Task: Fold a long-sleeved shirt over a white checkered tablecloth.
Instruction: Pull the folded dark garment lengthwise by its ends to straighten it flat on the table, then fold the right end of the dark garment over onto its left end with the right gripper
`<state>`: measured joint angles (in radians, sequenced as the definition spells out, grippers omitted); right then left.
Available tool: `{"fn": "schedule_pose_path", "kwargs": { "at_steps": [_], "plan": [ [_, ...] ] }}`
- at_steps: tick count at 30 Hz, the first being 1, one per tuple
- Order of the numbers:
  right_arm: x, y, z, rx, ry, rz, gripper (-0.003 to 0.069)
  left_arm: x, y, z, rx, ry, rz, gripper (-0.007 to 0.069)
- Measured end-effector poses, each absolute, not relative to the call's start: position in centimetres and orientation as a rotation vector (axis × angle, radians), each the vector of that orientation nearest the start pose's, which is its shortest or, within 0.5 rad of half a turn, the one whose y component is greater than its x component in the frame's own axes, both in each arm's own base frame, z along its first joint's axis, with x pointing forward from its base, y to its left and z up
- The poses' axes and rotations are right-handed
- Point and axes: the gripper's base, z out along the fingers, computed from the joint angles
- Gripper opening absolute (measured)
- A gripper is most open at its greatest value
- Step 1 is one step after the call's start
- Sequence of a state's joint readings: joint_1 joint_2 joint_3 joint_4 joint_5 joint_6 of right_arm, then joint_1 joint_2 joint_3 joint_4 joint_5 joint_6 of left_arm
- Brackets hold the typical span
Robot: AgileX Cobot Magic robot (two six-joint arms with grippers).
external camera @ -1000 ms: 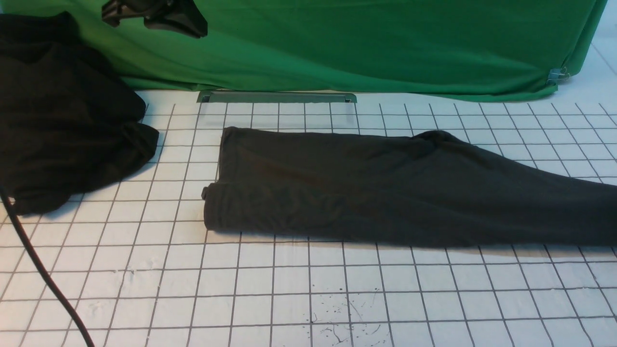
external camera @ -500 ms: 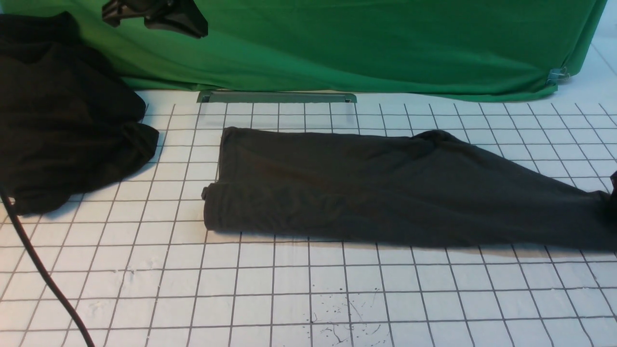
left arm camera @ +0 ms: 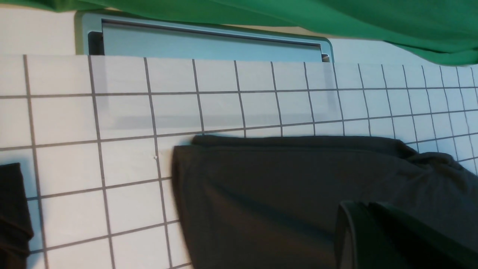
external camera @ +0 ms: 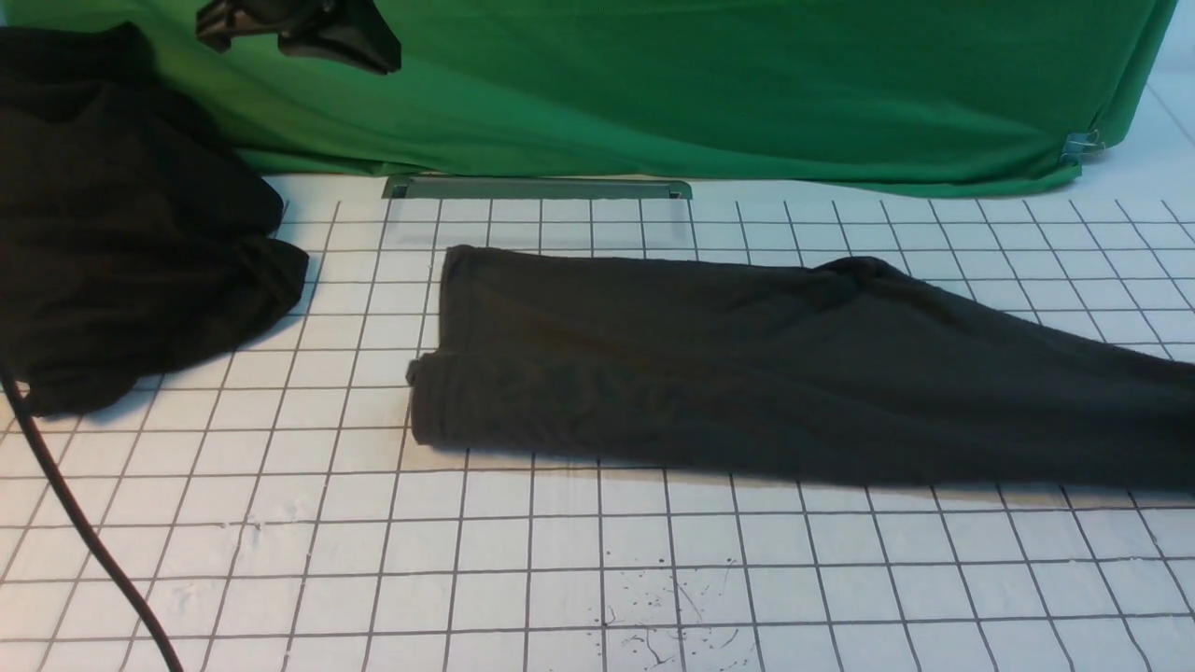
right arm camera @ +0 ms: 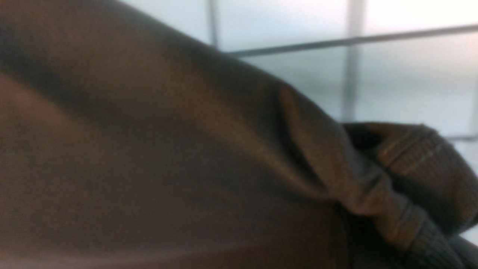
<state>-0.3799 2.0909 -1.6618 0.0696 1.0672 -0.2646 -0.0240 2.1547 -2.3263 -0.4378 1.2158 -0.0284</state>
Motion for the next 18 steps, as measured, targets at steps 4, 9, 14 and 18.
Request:
{"fn": "schedule_pose_path", "kwargs": {
  "at_steps": [4,9,14,18],
  "plan": [
    [39.3,-16.9,24.5,0.272,2.883,-0.138,0.0074,47.4,-4.6,35.6,0.003,2.483,-0.567,0.0028],
    [38.1,-15.2,31.3,0.314,2.776,-0.201,0.0074,47.4,-4.6,35.5,0.012,2.483,-0.561,0.0028],
    [38.5,-7.1,36.3,0.237,2.645,-0.118,0.0074,47.4,-4.6,35.5,0.013,2.483,-0.561,0.0028],
    [38.9,1.6,37.4,0.116,2.602,0.037,0.0074,47.4,-4.6,35.5,0.014,2.483,-0.56,0.0028]
  ]
}}
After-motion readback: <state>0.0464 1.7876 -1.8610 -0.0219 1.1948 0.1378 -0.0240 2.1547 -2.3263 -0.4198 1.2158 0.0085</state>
